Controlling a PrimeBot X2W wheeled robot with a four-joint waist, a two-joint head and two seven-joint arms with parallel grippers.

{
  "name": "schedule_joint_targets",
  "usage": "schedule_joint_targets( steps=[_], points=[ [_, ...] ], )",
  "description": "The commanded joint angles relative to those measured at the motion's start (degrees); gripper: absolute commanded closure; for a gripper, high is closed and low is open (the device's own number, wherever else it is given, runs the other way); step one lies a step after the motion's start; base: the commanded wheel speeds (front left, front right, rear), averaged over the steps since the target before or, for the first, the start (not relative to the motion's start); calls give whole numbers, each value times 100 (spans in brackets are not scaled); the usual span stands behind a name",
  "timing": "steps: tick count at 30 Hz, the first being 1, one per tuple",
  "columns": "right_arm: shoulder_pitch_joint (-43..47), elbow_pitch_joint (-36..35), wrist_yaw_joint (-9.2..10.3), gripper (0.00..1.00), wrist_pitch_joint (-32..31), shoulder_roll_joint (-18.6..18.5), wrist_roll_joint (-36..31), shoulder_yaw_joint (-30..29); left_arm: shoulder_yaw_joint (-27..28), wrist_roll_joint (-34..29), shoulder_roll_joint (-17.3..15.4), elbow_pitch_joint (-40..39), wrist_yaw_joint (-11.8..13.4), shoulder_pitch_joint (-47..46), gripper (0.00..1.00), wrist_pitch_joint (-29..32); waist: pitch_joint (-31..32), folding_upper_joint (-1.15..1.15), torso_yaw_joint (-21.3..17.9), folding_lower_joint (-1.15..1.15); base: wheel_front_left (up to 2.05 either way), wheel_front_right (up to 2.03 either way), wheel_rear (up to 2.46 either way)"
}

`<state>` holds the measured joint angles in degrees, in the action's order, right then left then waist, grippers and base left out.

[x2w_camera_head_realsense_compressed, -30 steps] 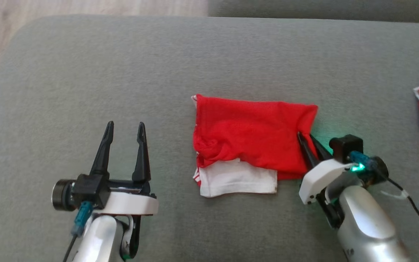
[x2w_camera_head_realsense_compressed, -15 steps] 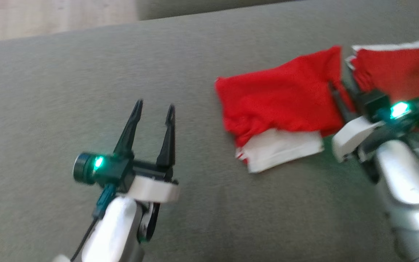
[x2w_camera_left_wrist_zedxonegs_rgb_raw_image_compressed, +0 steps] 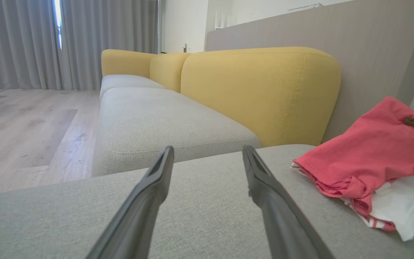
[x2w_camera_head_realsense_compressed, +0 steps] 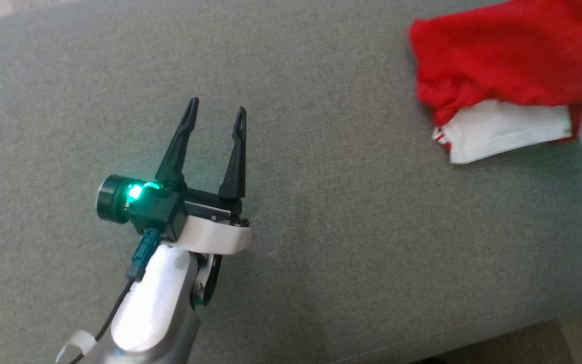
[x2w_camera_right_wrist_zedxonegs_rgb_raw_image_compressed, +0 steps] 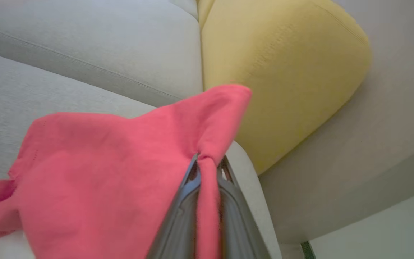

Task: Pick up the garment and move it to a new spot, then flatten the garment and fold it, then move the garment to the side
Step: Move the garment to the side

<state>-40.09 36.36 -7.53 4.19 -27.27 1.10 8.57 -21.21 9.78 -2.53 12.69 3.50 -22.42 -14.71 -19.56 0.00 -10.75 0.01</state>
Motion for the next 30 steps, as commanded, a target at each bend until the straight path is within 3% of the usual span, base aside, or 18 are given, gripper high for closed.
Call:
schedule_joint_targets(
  steps=[1,10,11,12,20,30],
  points=[
    [-134,-62,4,100,42,-228,-10,-67,213,-71,-35,-213,-19,-222,0,-29,-76,0,19,-1,0,0,0],
    [-249,536,4,100,-3,-330,-339,-733,279,-103,-35,-286,-63,-265,0,-29,-296,0,139,-1,0,0,0],
    [-257,571,4,36,18,-311,-388,-791,280,-105,-35,-290,-66,-263,0,-29,-305,0,146,-1,0,0,0],
    [-275,590,4,0,80,-280,-417,-886,279,-106,-35,-292,-70,-262,0,-29,-309,0,153,-1,0,0,0],
    [-331,700,4,0,437,75,-617,-1335,260,-55,-35,-199,-61,-156,0,-29,-16,0,184,-1,0,0,0],
    [-88,149,4,0,574,1150,-60,-1164,628,33,-35,-207,50,368,0,-29,964,0,380,-1,0,0,0]
  ],
)
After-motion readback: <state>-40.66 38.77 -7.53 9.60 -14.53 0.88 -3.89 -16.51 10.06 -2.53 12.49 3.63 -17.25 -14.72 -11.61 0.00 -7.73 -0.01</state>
